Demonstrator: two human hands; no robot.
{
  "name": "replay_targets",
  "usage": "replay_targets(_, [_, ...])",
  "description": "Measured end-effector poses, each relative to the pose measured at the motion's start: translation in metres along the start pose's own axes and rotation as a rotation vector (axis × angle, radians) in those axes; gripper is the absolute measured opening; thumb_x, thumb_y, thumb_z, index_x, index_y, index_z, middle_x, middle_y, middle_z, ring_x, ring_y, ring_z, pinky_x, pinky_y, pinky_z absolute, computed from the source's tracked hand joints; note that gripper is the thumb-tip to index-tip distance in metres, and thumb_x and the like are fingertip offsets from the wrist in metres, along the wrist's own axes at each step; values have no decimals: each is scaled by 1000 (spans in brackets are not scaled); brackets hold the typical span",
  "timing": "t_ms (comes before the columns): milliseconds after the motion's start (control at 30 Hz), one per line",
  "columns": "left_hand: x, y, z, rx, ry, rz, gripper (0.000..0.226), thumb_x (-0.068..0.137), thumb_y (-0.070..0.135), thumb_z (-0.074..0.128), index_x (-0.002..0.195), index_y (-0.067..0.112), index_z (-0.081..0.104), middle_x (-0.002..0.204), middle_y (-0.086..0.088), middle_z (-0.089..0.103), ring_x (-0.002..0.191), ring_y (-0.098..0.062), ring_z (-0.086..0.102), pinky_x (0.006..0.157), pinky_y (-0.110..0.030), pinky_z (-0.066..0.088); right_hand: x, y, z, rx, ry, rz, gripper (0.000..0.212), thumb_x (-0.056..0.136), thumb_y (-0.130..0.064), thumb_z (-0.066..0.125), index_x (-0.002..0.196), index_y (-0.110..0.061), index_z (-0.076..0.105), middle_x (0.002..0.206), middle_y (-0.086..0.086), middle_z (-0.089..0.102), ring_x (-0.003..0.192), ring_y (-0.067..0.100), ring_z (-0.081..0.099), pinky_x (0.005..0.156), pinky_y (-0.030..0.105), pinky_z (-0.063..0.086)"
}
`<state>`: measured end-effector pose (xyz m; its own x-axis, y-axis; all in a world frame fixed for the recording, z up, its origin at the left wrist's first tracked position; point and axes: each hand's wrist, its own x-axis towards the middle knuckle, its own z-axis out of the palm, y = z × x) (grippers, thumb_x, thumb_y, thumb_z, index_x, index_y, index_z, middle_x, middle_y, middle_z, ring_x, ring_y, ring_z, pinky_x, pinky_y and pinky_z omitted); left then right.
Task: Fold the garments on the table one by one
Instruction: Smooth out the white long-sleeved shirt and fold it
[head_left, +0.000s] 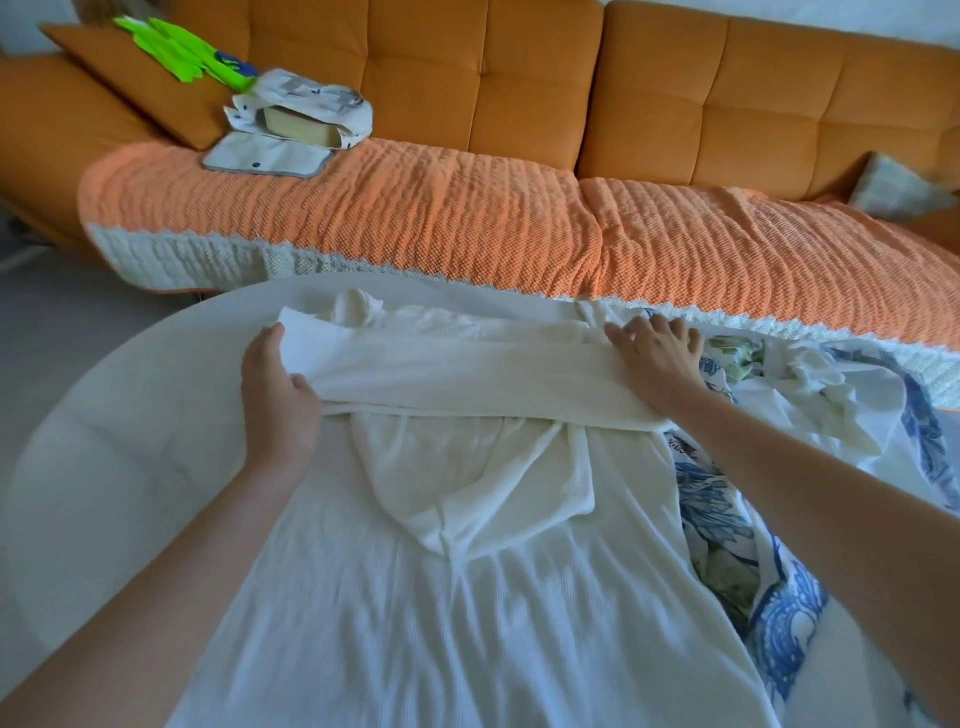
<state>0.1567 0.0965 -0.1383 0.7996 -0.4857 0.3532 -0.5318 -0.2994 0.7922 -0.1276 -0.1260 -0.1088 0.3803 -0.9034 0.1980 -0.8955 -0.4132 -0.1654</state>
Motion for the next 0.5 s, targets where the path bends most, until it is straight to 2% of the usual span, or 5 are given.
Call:
replay_targets(100, [2,-4,2,321,-45,290,46,88,1,53,134,3,48,147,-19,35,139,-39,21,111,-46,16,-11,-16,-12,22,69,-166,61,95,-58,18,145,-24,31,154,0,24,141,24,15,115,43,5])
replay_targets(167, [-1,-8,4,493,-197,440,37,96,20,42,131,14,54,147,-12,38,141,-34,21,112,-50,11,-25,-33,-10,6,-49,-323,65,94,-61,11,150,-29,10,158,-7,-1,145,19,-4,118,43,-3])
replay_targets(233, [-7,-14,4,623,-382,409,52,96,39,19,141,24,40,153,-3,29,144,-25,15,113,-45,5,-41,-41,4,-72,-283,-360,62,96,-56,12,149,-31,-6,156,-5,-17,144,18,-17,118,44,-6])
replay_targets(300, [-7,-23,6,676,-464,323,50,101,42,11,149,29,19,158,4,11,146,-17,4,115,-39,-1,-51,-37,17,-132,-402,-320,61,96,-55,9,148,-32,-15,156,-3,-21,143,17,-19,117,44,-7])
replay_targets(500, [-7,-14,1,681,-537,214,50,100,44,16,149,35,11,158,7,0,145,-14,-6,116,-40,-6,-57,-36,7,-116,-399,-320,57,99,-49,12,146,-33,-17,156,-2,-20,143,20,-20,117,42,-11])
